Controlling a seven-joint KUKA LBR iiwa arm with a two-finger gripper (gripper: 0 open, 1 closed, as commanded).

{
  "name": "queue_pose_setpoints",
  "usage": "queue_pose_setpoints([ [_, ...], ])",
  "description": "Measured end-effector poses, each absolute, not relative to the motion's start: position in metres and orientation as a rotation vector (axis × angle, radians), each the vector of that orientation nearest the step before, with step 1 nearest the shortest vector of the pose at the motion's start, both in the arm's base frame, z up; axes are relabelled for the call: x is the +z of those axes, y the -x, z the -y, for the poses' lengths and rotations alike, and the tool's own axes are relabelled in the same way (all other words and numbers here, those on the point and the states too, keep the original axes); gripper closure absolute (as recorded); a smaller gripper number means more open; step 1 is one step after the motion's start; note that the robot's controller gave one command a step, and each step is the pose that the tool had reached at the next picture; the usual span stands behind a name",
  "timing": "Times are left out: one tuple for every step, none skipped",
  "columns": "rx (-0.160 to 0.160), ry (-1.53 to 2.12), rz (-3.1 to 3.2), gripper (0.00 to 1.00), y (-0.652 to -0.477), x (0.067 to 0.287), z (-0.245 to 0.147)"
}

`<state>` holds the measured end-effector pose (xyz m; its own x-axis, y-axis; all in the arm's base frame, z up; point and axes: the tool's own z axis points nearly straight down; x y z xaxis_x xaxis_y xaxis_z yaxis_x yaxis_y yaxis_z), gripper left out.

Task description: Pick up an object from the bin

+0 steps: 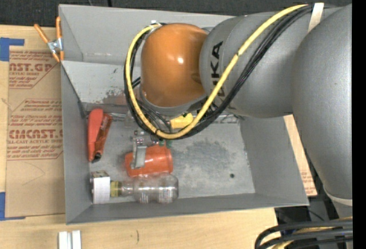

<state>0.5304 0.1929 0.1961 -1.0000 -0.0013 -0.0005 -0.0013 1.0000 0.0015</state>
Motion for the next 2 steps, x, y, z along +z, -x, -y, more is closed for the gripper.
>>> queue_pose_setpoints([
  [0.006, 0.108, -3.134, 0.0, -0.519, 0.171, -0.178],
  [0.006, 0.031, -3.137, 0.0, -0.517, 0.105, -0.159],
])
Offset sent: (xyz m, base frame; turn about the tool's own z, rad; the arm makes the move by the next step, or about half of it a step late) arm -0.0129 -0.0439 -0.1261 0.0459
